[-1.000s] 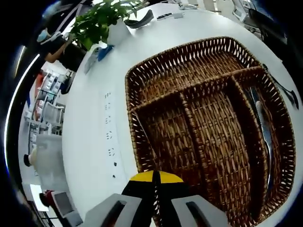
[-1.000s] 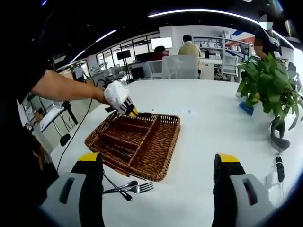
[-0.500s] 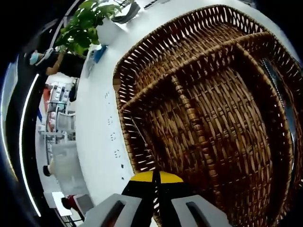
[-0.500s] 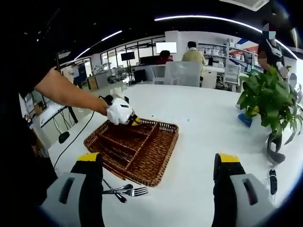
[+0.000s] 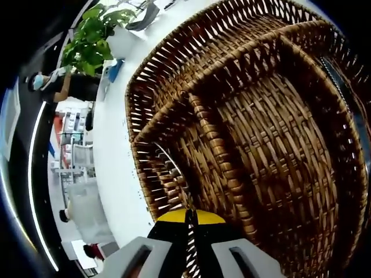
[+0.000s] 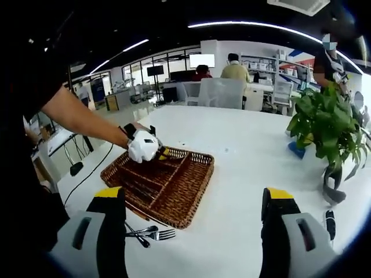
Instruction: Arrange the knives, forks, and spoons in their matching storage slots by inserting each utensil handle-first until every utensil is classified and aligned in the correct compartment
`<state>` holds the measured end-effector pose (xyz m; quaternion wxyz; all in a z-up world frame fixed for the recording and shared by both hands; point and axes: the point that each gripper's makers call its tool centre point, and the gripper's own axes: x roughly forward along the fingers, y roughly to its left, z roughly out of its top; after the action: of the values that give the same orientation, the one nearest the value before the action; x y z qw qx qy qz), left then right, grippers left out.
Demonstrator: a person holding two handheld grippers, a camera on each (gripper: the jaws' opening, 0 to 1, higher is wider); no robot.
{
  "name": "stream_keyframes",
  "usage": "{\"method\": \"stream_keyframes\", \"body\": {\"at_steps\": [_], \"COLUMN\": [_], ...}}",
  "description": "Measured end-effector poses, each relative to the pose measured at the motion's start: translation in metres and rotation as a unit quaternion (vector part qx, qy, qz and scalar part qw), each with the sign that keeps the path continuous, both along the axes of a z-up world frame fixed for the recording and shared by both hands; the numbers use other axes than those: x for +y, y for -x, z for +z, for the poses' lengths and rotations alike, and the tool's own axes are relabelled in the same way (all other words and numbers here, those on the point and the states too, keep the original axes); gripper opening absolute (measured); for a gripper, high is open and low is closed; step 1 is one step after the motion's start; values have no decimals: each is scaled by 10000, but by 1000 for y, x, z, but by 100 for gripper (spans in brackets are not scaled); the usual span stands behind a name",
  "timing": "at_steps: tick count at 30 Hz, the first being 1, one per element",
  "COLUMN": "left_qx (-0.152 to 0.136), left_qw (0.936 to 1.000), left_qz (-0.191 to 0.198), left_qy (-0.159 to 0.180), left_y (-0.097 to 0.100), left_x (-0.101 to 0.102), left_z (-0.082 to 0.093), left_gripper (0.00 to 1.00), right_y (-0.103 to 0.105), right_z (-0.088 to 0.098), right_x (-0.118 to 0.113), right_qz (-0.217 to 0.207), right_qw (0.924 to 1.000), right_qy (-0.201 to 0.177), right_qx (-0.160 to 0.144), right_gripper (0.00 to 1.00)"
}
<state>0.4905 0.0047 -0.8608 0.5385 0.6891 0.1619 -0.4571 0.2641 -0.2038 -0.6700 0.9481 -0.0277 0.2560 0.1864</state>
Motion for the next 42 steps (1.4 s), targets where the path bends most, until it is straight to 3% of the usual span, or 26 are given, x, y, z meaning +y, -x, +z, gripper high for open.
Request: {"method": "stream_keyframes", "body": {"at_steps": [3,9,11,13,16,20,22,24,26,29,30,31,33,37,42], "left_qx": [380,412,552,602,462,686,921,954,1035,1309,1244,1224,1439,1647,1738], "left_qw": [9989,9985,9961,9950,9958,9896,9768,9706,9631,9419,9326,9275,9063,8785,8588], "left_qz": [233,271,525,545,501,782,968,1151,1341,1663,1804,1877,2125,2168,2427], "left_qy": [156,251,453,575,606,995,1671,1887,2093,2606,2868,2994,3358,3927,4164], "left_y": [2,0,-1,-1,-1,2,5,5,4,6,2,1,7,16,29], "left_x": [0,0,1,-1,1,1,-7,-3,0,3,5,8,13,18,35], "left_z": [-3,-1,0,2,3,7,19,29,38,56,65,71,85,112,137], "left_gripper": [2,6,9,11,11,16,18,19,31,54,62,72,79,100,100], "right_y": [-1,-5,-5,-5,-5,-6,-7,-9,-12,-15,-16,-17,-19,-20,-18], "right_z": [1,7,7,6,8,10,13,18,25,32,35,37,40,44,55], "right_x": [-5,-7,-6,-6,-7,-6,-6,-7,-7,-7,-6,-6,-5,-2,-4], "right_qz": [27,-24,-5,-4,-19,-1,16,17,46,103,121,131,161,238,305], "right_qw": [10000,10000,10000,10000,10000,10000,9999,9998,9997,9995,9994,9992,9990,9987,9981], "right_qy": [-8,10,24,25,14,7,23,58,88,115,133,145,148,201,224], "right_qx": [45,-52,-46,-43,-69,-97,-117,-196,-243,-287,-312,-340,-381,-408,-487], "right_gripper": [99,99,99,99,99,99,99,99,99,99,99,99,99,99,99]}}
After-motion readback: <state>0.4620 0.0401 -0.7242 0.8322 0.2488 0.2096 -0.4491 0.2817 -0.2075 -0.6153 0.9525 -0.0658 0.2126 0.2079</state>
